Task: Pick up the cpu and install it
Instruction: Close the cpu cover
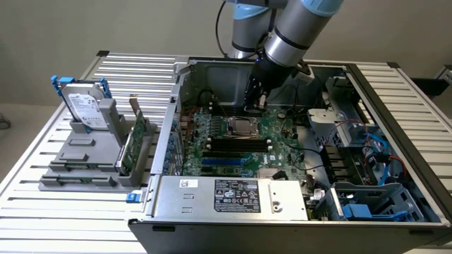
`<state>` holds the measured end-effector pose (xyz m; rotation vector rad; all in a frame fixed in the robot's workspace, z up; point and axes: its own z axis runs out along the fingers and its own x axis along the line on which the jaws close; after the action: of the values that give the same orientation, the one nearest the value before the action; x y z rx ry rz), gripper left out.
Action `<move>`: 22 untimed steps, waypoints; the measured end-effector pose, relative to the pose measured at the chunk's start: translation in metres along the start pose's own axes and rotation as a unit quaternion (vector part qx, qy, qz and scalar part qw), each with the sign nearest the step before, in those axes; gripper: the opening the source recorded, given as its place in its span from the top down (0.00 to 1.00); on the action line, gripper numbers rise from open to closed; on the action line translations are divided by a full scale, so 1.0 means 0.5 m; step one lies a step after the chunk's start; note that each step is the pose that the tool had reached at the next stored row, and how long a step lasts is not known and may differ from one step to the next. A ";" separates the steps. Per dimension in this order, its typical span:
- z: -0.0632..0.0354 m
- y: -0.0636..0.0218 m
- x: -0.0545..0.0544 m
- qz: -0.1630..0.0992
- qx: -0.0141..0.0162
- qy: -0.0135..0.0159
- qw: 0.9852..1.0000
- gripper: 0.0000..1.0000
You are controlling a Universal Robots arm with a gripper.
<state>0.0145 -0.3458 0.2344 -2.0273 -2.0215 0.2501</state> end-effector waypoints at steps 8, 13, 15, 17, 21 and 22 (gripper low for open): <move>0.013 -0.022 -0.001 -0.011 -0.010 -0.003 1.000 0.89; 0.031 -0.031 -0.002 -0.021 -0.015 -0.006 1.000 0.89; 0.039 -0.035 -0.002 -0.024 -0.015 -0.008 1.000 0.89; 0.045 -0.040 -0.003 -0.028 -0.016 -0.009 0.999 0.89; 0.055 -0.049 -0.003 -0.036 -0.017 -0.011 0.999 0.89; 0.057 -0.052 -0.003 -0.038 -0.018 -0.012 0.999 0.89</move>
<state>-0.0187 -0.3458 0.2154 -1.9727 -2.1258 0.2255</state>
